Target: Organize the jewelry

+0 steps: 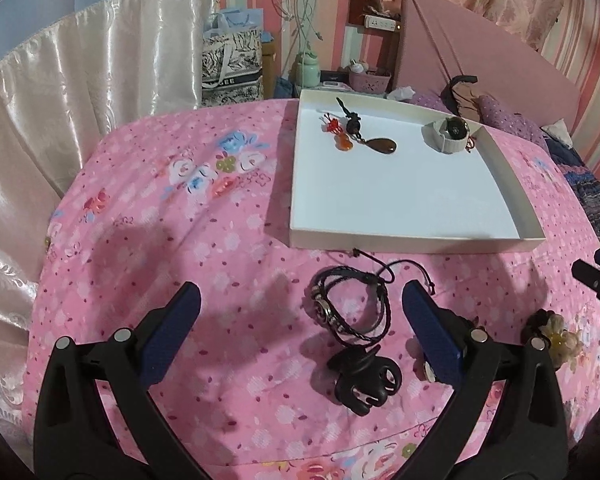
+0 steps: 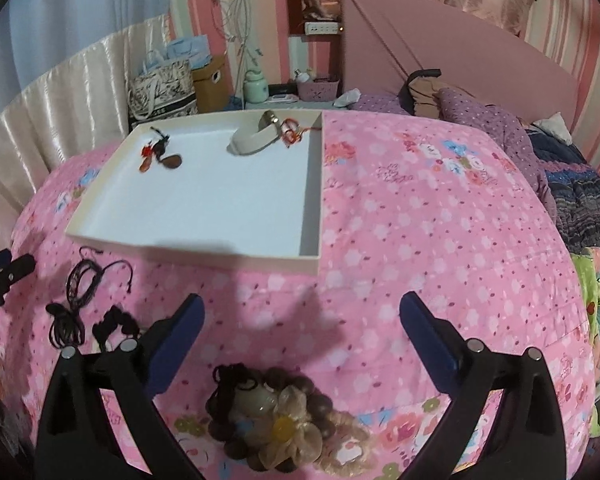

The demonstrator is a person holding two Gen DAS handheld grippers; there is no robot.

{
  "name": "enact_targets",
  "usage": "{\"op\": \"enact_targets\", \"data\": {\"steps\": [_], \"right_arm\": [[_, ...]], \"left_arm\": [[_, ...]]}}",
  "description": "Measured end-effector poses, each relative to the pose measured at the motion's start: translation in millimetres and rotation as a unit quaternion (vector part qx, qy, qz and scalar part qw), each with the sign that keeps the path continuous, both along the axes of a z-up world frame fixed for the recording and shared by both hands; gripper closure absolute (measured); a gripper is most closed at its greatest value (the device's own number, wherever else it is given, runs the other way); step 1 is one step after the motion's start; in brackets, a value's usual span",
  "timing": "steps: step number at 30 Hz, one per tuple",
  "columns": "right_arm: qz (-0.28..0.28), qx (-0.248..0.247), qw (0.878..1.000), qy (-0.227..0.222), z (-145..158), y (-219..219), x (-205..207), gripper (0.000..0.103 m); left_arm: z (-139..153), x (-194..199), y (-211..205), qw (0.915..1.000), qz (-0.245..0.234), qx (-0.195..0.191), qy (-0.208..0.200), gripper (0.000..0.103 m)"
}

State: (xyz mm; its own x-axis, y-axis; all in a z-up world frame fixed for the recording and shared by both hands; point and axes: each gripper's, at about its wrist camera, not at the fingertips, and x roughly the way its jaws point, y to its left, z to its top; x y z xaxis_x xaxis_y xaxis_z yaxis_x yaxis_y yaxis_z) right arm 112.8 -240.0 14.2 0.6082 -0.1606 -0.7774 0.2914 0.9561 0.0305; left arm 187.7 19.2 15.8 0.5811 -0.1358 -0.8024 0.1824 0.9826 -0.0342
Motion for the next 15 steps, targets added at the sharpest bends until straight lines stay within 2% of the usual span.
{"op": "enact_targets", "data": {"steps": [5,9,11,13,15], "right_arm": [[0.021,0.034,0.999,0.034,-10.4,-0.4,4.1,0.005],[0.044,0.027,0.996,0.069,-17.5,6.2,6.2,0.006],[0.067,0.039,0.993,0.093,-23.5,11.0,7.7,0.012],[0.093,0.051,0.987,0.121,-31.1,18.2,10.3,0.038],[0.108,0.049,0.983,0.143,-38.4,24.7,14.0,0.043]], "left_arm": [[-6.6,3.2,-2.2,0.9997,-0.007,-0.005,0.024,0.004],[-14.5,9.5,-2.7,0.9986,-0.006,-0.006,0.052,0.008],[-20.2,13.8,-4.0,0.9973,-0.011,-0.010,0.072,0.014],[-26.4,16.7,-6.5,0.9962,-0.013,-0.007,0.086,0.018],[-32.7,21.7,-10.2,0.9949,-0.017,-0.003,0.099,0.026]]}}
